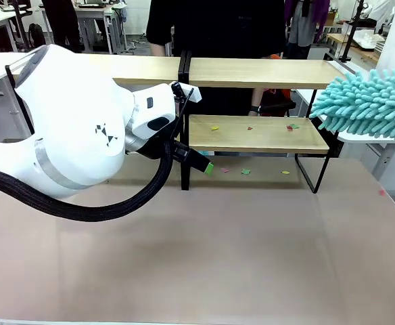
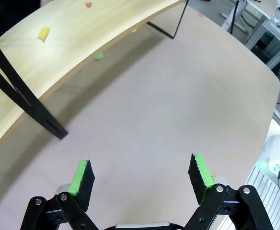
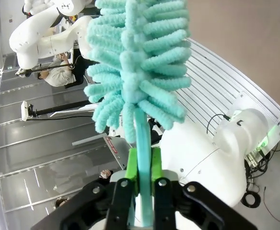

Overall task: Clean the shelves.
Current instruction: Clean another randomly selected level of the Shelf with the Duster.

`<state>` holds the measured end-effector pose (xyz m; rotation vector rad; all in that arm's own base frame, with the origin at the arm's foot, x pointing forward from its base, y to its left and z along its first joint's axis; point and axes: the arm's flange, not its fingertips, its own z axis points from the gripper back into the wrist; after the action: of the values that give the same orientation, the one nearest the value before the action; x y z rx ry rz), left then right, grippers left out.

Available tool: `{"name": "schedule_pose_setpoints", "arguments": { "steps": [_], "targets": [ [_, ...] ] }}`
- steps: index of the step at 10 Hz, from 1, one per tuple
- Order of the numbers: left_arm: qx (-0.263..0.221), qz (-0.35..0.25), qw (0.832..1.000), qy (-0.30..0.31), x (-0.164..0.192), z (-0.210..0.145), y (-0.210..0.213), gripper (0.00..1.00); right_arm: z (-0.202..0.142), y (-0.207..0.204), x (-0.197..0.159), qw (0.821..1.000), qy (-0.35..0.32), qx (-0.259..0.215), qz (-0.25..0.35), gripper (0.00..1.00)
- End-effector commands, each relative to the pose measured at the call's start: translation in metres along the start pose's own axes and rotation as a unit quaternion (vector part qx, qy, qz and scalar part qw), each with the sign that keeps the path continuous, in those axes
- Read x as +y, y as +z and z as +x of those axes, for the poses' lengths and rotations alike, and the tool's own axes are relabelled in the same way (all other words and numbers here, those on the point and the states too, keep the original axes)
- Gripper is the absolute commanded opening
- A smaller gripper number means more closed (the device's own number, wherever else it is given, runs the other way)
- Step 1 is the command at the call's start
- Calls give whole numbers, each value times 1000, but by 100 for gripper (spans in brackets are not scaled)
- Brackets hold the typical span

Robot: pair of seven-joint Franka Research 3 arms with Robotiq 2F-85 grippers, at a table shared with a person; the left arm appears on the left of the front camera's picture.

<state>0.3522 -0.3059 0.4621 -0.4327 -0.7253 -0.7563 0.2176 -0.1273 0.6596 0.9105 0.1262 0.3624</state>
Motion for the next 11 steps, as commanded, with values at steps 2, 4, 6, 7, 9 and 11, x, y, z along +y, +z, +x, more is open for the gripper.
{"name": "schedule_pose_setpoints", "arguments": {
  "steps": [2, 4, 6, 7, 9, 11],
  "targets": [
    [-104, 44, 993, 18, 16, 15, 17, 100, 0, 2, 2, 1000, 2, -2, -2, 12],
    [-136, 59, 989, 10, 20, 23, 24, 100, 0, 2, 2, 1000, 2, -2, -2, 12],
    [-131, 63, 989, 15, 24, 24, 26, 100, 0, 2, 2, 1000, 2, -2, -2, 12],
    [-104, 57, 993, 27, 26, 23, 22, 100, 0, 2, 2, 1000, 2, -2, -2, 12],
    [-133, 70, 988, 21, 9, 43, 44, 100, 0, -9, -1, 1000, 0, 17, -5, 12],
    [-133, 70, 988, 21, 9, 43, 44, 100, 1, -41, -6, 999, 7, 36, -28, 12]
  ]
}}
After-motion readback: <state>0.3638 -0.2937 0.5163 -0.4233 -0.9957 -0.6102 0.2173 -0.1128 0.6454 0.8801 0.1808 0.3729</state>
